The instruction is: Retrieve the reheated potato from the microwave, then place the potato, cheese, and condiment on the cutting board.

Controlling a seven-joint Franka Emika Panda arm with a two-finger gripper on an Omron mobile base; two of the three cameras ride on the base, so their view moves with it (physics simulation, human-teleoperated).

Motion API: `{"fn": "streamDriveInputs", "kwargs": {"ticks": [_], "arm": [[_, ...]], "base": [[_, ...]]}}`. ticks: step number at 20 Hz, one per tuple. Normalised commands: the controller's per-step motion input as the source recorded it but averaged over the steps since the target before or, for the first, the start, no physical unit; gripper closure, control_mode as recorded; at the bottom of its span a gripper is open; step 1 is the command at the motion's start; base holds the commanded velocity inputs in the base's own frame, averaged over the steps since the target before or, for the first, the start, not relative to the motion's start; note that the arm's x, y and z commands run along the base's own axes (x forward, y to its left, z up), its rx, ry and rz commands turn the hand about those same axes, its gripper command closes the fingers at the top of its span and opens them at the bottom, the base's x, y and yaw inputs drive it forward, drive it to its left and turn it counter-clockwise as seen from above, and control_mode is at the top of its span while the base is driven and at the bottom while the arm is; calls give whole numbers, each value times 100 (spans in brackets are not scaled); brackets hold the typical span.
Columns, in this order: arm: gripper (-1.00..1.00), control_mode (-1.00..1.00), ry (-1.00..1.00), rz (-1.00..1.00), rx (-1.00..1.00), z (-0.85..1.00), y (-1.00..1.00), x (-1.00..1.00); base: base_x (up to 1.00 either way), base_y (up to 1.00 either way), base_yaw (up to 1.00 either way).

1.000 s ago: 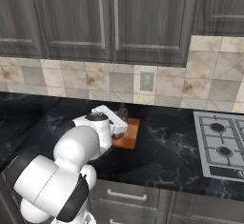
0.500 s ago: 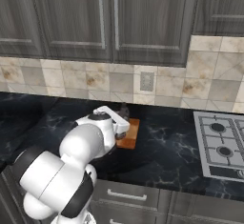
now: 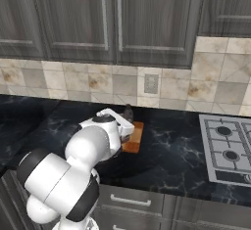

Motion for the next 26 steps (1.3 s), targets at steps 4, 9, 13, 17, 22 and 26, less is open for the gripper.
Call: {"fn": "streamDriveInputs", "kwargs": {"ticks": [4,9,13,17,22,26], "arm": [[-100,-100,-4,0,0,-45,5,-20],[-100,-100,-5,0,0,-33,5,-15],[-100,-100,-4,0,0,-22,7,-7],[-100,-100,-3,-1,0,-20,25,-23],[-100,-100,0,-4,0,-16,32,-24],[-100,-100,0,-3,0,1,15,-5]], "base": [[0,0,0],[0,0,0],[0,0,0],[0,0,0],[0,0,0],[0,0,0]]}}
